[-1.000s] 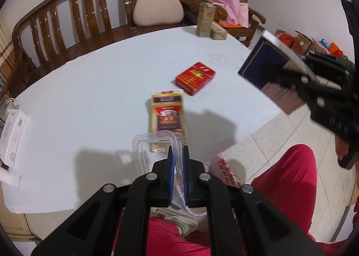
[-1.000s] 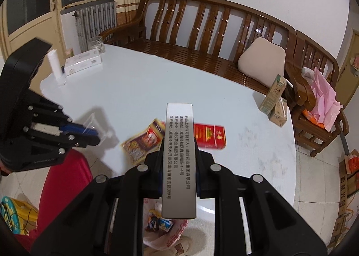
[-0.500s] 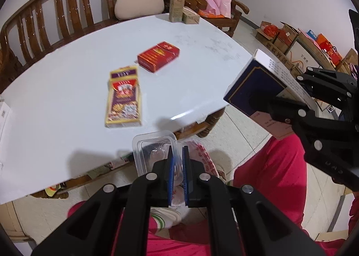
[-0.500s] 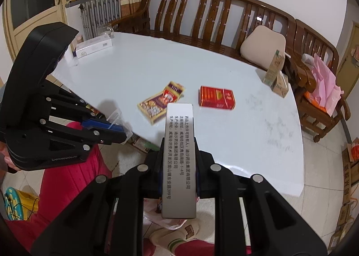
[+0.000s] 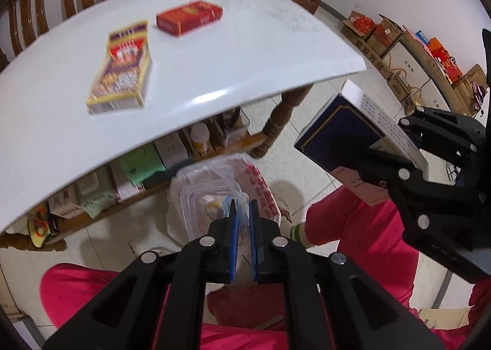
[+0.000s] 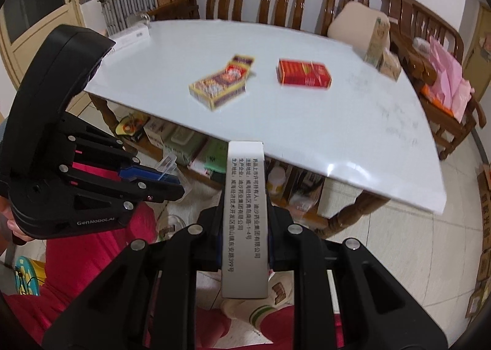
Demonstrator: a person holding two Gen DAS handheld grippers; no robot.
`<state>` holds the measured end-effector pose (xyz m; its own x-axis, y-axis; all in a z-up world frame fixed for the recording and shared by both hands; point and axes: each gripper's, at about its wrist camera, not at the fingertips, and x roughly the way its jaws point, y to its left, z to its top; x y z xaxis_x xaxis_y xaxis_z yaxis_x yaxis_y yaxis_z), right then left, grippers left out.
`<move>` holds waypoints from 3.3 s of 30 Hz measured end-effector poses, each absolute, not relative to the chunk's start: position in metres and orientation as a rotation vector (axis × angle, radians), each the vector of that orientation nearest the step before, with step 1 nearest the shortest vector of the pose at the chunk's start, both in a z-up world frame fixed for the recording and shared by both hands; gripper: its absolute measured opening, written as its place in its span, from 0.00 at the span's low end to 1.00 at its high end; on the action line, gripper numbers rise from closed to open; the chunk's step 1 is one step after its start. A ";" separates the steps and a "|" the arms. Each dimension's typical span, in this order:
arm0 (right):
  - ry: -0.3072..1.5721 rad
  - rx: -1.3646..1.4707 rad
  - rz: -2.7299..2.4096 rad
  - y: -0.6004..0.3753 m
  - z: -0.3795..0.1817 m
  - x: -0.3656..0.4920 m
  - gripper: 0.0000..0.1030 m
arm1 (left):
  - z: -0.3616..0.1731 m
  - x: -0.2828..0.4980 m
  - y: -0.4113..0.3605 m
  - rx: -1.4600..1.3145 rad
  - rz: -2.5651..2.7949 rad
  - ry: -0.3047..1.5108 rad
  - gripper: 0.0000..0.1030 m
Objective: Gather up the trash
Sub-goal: 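Lower the cup and white box into the bag and open both tools, then raise both tools from the bag back over the table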
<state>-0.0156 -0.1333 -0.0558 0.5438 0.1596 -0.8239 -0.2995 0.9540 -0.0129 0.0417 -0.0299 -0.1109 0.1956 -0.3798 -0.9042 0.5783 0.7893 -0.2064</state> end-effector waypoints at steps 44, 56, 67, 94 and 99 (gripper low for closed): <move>1.513 0.301 0.088 -0.163 -0.368 0.038 0.19 | -0.389 0.138 -0.064 -0.053 -0.545 1.747 0.07; 1.557 0.348 0.109 -0.160 -0.393 0.046 0.35 | -0.433 0.154 -0.067 -0.098 -0.460 1.870 0.25; 1.538 0.335 0.088 -0.165 -0.392 0.048 0.64 | -0.435 0.150 -0.063 -0.019 -0.390 1.891 0.69; 1.107 -0.044 0.180 -0.193 -0.152 -0.016 0.90 | -0.197 0.053 -0.036 0.354 -0.474 1.365 0.80; 0.961 -0.146 0.234 -0.194 -0.070 -0.009 0.93 | -0.131 0.049 -0.024 0.353 -0.532 1.337 0.80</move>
